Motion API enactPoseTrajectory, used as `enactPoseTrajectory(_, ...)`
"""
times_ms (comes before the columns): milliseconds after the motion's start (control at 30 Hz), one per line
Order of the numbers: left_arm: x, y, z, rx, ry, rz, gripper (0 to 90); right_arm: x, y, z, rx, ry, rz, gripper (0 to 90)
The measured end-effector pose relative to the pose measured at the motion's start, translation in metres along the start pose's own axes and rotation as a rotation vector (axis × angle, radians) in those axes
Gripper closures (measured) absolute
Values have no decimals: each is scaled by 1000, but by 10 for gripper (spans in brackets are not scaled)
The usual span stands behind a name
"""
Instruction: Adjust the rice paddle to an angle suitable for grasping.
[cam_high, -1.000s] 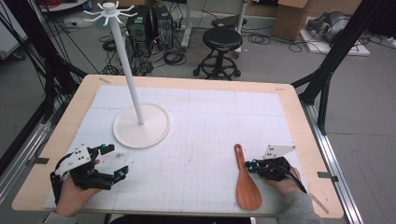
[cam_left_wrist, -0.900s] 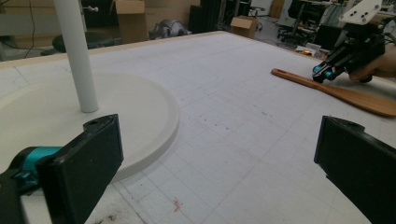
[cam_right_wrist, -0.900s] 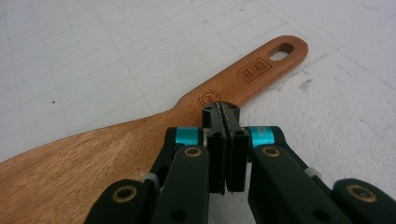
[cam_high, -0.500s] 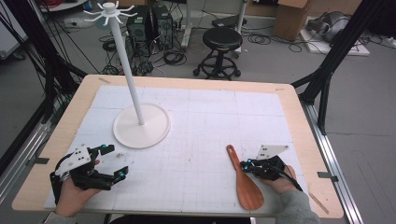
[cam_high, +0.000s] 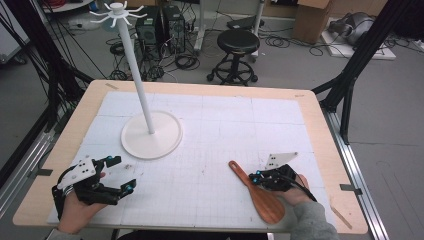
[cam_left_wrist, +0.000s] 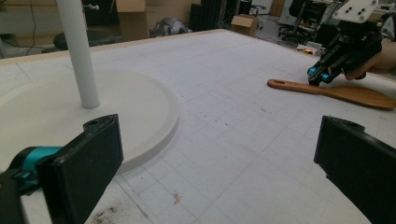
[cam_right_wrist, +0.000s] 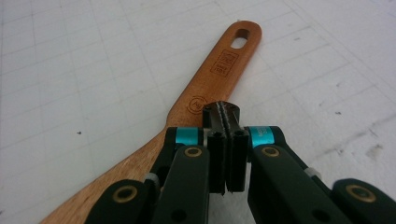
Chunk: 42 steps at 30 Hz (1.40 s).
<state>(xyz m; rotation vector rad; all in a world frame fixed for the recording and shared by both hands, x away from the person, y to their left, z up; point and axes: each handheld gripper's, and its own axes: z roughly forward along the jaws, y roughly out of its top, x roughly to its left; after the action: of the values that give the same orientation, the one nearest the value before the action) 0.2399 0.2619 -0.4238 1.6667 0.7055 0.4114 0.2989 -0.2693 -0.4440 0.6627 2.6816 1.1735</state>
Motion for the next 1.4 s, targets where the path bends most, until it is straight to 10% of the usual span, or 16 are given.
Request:
enactPoseTrajectory(1033,0,-1,-3,-1,3,-5,18,30,33,28,79,122,-121,891)
enactPoseTrajectory(1400,1,-1,-3,-5,1,-8,18,40,39,14,-4,64,-157,783)
